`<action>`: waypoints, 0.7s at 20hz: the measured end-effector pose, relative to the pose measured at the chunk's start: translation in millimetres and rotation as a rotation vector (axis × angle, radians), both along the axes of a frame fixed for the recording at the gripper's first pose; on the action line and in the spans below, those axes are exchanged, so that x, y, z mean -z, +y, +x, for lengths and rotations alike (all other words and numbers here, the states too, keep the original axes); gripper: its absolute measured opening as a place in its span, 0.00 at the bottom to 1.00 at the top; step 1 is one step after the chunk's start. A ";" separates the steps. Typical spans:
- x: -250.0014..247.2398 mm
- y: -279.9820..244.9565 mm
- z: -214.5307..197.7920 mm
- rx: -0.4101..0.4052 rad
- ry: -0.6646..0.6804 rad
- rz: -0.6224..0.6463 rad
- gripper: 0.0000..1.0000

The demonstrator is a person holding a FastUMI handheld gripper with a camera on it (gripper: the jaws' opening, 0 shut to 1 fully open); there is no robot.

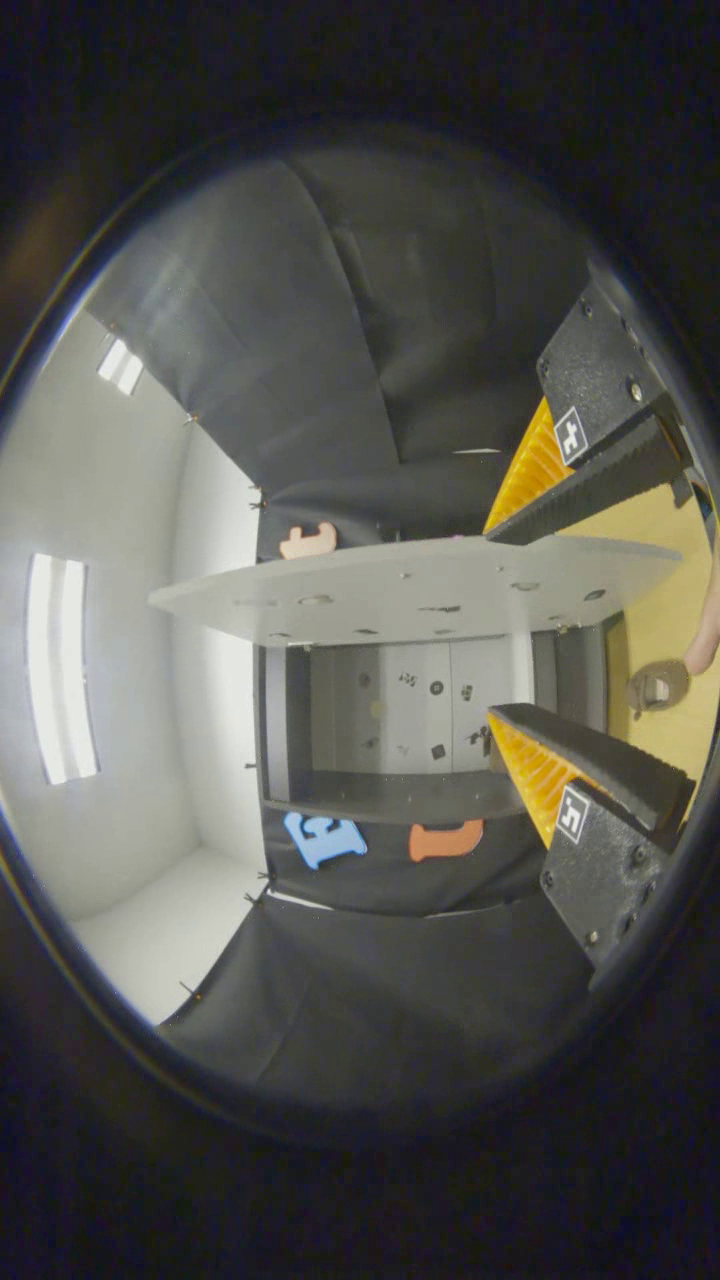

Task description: Open the shoe cabinet door, grab the shoes and put them into the shoe cabinet, then close the shoe cabinet door.

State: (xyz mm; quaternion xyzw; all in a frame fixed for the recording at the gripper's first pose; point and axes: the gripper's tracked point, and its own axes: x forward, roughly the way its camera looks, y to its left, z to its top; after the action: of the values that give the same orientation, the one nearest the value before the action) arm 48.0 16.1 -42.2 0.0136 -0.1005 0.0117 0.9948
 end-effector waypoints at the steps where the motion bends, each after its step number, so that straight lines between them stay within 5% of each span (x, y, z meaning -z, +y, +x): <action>1: 6.4 9.7 2.0 -0.032 0.001 0.006 1.00; 10: 112.3 92.0 67.0 -0.216 0.167 -0.002 1.00; 14: 173.2 115.9 110.6 -0.215 0.224 -0.094 1.00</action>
State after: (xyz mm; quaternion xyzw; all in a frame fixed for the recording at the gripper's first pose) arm 158.6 132.0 -215.4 -0.0210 0.0139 0.1210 0.9923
